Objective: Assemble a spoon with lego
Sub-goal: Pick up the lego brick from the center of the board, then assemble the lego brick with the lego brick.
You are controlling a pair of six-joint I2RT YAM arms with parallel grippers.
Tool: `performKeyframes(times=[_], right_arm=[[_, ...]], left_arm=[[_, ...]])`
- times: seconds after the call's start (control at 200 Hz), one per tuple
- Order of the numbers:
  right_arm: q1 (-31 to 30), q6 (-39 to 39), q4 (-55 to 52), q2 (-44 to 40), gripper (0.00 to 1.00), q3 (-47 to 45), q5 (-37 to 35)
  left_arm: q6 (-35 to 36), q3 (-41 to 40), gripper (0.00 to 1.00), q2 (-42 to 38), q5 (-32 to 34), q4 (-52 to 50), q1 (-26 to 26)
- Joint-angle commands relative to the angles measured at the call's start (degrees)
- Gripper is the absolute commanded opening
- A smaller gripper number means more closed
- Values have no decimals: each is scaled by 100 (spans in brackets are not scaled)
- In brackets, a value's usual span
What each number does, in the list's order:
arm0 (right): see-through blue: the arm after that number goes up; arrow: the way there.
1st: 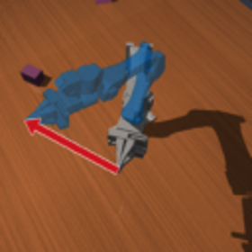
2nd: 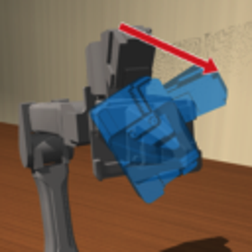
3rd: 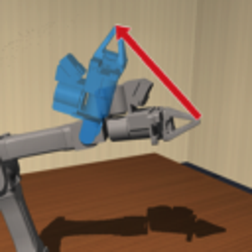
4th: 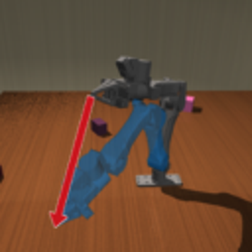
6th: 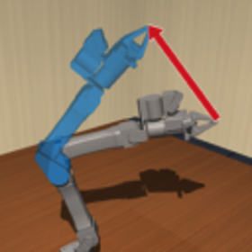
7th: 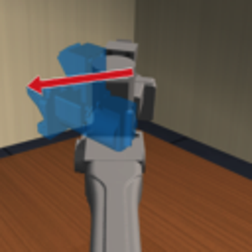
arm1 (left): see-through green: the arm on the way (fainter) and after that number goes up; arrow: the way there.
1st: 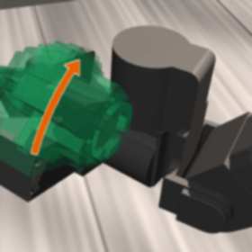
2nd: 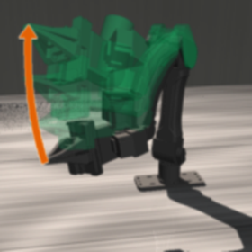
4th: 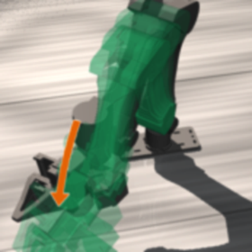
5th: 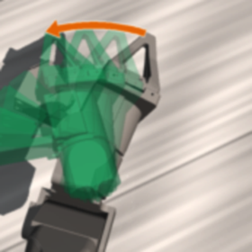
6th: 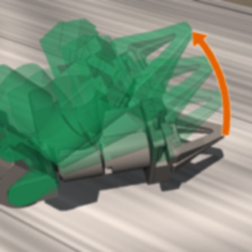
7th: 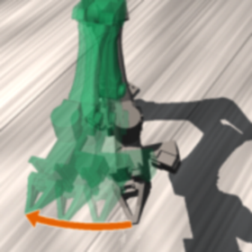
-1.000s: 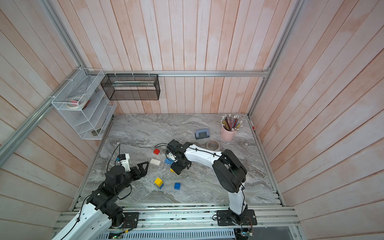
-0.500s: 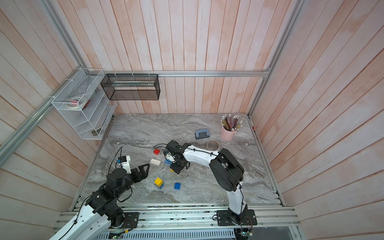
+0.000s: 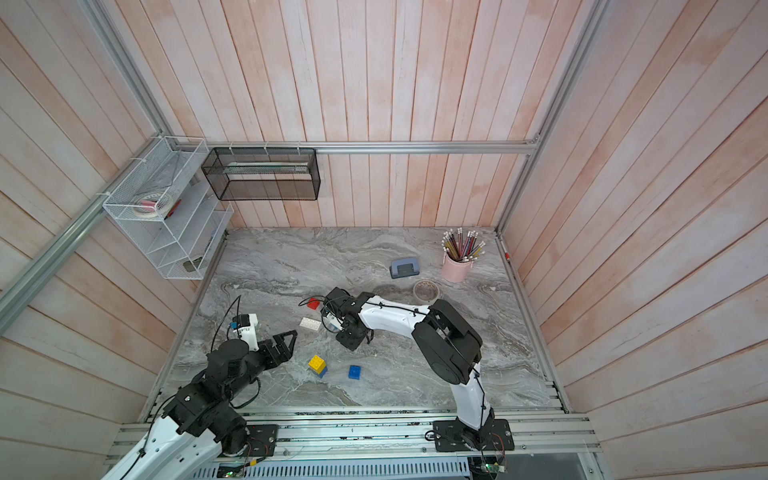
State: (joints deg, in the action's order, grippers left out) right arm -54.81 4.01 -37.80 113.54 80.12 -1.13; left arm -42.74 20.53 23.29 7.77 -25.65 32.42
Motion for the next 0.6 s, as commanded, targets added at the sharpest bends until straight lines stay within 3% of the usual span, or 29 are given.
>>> performKeyframes(times=[0.0,0.195,0.335,0.595], right_arm=[[-138,-239,-346,-489,12,287,-269],[-636,-697,-771,-947,11,784,85],[-965,-1148,-1136,-640,10,1363,293],[-1409,-1179,-1509,-136,10,1760,301]], left_arm=[[-93,188,100,-87,43,-212,23],[-263,214,100,-182,297,-391,36],[-375,219,100,-293,487,-528,35],[-391,223,100,-362,523,-589,45]])
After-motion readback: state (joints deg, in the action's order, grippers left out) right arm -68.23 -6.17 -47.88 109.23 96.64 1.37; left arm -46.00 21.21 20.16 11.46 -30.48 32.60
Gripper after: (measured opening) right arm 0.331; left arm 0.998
